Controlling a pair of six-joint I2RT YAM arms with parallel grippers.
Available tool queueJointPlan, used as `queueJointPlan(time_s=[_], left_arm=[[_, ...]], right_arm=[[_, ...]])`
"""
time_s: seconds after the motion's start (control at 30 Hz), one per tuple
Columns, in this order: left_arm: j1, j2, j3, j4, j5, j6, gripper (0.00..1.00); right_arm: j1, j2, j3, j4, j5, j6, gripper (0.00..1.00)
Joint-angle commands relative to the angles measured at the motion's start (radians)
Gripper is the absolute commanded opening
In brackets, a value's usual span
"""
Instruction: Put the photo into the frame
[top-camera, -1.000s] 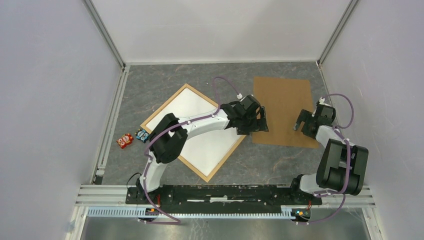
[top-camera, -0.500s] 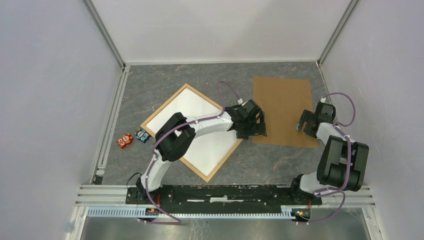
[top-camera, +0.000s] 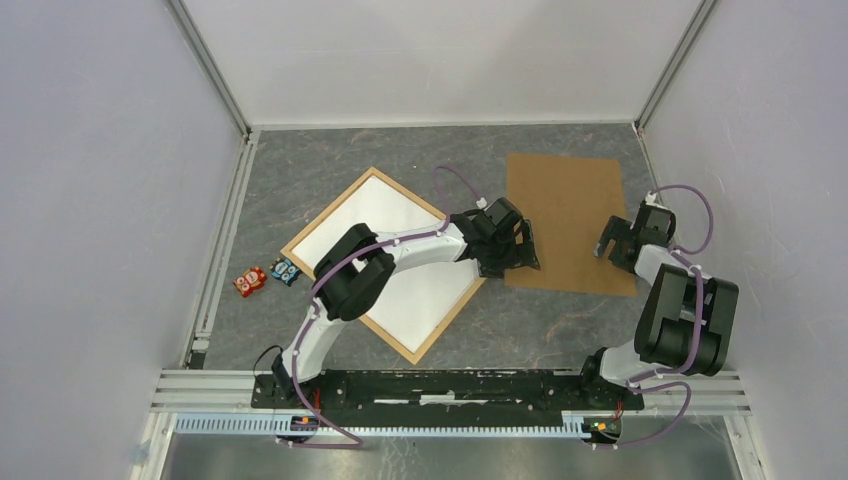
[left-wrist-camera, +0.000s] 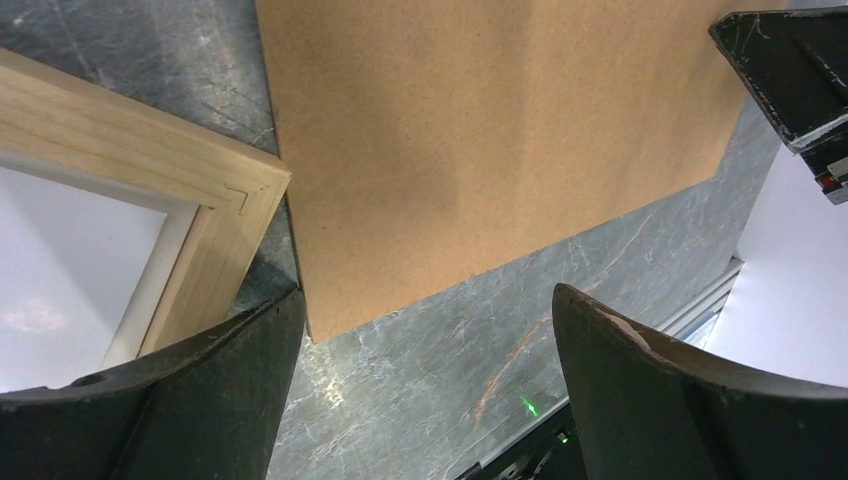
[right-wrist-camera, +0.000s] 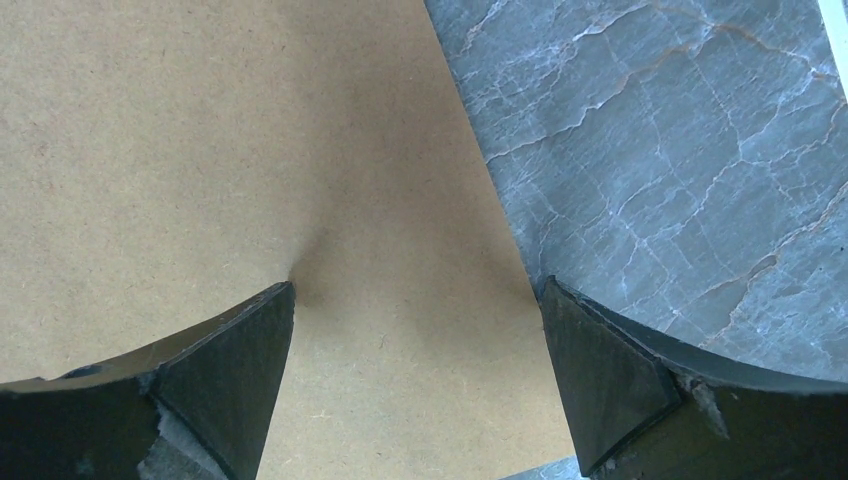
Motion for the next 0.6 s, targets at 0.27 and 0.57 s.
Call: queueJointPlan(time_s=[0.27,0.57], left_arm=[[0.041,0.041,-0.05,0.209,0.212,-0.103,1.0],[0.052,-0.022,-0.027,0.347,0.31,-0.175,1.0]], right_arm=[[-0.032,0.01,-0.095,0.023,-0.177,0.035,0.98],[-0.034,-0.01,-0.158,0.073,-0.298,0.07,0.98]])
